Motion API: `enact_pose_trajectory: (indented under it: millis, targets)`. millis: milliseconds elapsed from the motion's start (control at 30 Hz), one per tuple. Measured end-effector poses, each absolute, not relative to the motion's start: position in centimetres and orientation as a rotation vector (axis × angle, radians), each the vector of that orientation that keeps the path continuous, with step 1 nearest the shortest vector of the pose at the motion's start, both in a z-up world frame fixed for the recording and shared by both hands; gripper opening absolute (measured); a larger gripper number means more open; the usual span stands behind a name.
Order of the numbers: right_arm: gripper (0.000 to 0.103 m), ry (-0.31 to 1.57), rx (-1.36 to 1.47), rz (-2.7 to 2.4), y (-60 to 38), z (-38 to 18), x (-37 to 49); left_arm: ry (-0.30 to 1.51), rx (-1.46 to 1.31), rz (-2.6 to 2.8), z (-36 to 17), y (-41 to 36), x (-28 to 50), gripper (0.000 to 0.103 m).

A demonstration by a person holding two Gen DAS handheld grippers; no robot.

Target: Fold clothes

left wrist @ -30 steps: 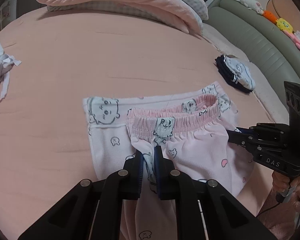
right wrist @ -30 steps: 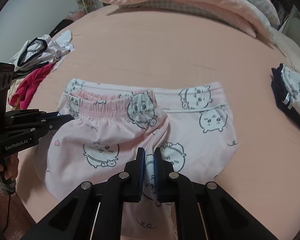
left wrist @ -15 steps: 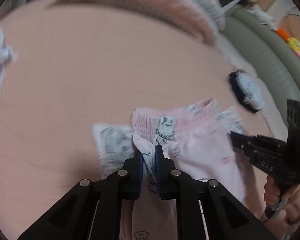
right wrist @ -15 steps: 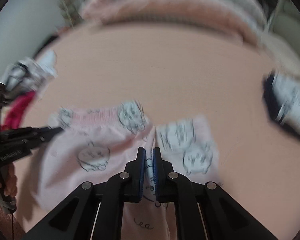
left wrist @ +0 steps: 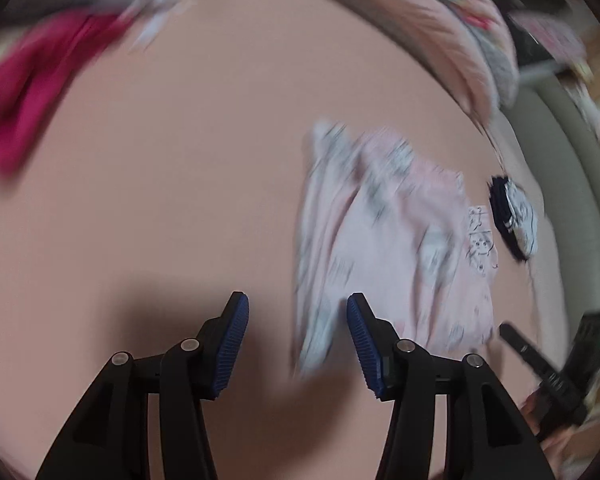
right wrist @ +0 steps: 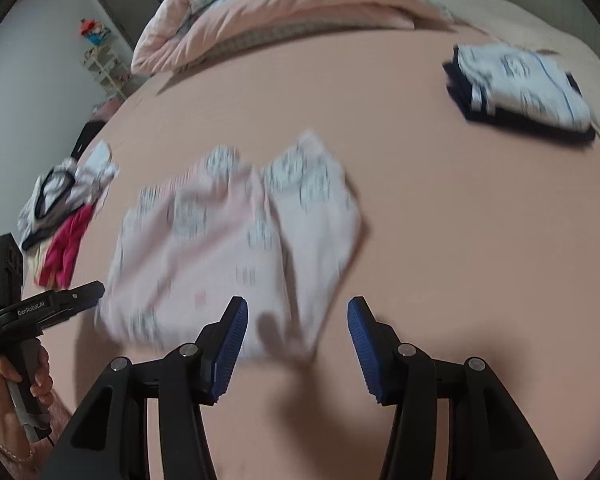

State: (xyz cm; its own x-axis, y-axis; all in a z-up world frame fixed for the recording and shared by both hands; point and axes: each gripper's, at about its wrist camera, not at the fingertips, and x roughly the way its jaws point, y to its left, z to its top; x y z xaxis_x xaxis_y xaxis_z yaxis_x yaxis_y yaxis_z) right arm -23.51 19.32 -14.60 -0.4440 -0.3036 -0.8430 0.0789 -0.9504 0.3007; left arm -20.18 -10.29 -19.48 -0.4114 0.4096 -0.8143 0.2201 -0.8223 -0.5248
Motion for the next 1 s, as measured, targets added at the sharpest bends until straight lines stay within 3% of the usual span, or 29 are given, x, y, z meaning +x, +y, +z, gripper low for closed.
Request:
enact_pose_trajectory:
  millis: [200, 333, 400, 467, 533, 567, 600, 667, 1000]
  targets:
    - [0.06, -0.486, 1.583, -2.475, 20.4, -17.2, -23.5, -1.033, -1.48, 2.335, -20.4, -10.6, -19.6, 0.046]
    - [0.073, -0.585, 1.582, -2.479, 20.4, -17.5, -24.0, -0.933, -1.457, 2.279, -20.2, -9.6, -19.6, 0.039]
    - [0.076, -0.551, 1.573, -2.469, 19.7, -17.7, -24.8, -0.852, -1.467, 2.285, -20.2, -9.4, -20.0, 0.028]
    - [0.077, -0.488, 1.569, -2.463, 18.7, -17.6, -25.5, -0.805, -1.472, 2.297, -20.3, -9.1, -20.6, 0.028]
    - [0.071, -0.423, 1.589, -2.461, 17.7, -17.5, -25.8, -0.824, -1.457, 2.288, -20.2, -9.2, -20.9, 0.018]
    - [0.053, -0.39, 1.598, -2.46, 17.3, -17.4, -26.0, -0.815, -1.465, 2.301, -20.2, -9.2, -20.7, 0.011]
    - [0.034, -0.357, 1.608, -2.458, 16.8, -17.3, -26.1, -0.796, -1.465, 2.314, -20.0, -8.9, -20.7, 0.01]
    - [0.013, -0.291, 1.625, -2.453, 15.9, -17.2, -26.4, -0.75, -1.456, 2.34, -19.4, -8.6, -20.3, 0.009]
    - [0.009, -0.163, 1.54, -2.527, 15.7, -13.6, -23.2, -0.624, -1.392, 2.297, -16.4, -5.5, -17.4, 0.009]
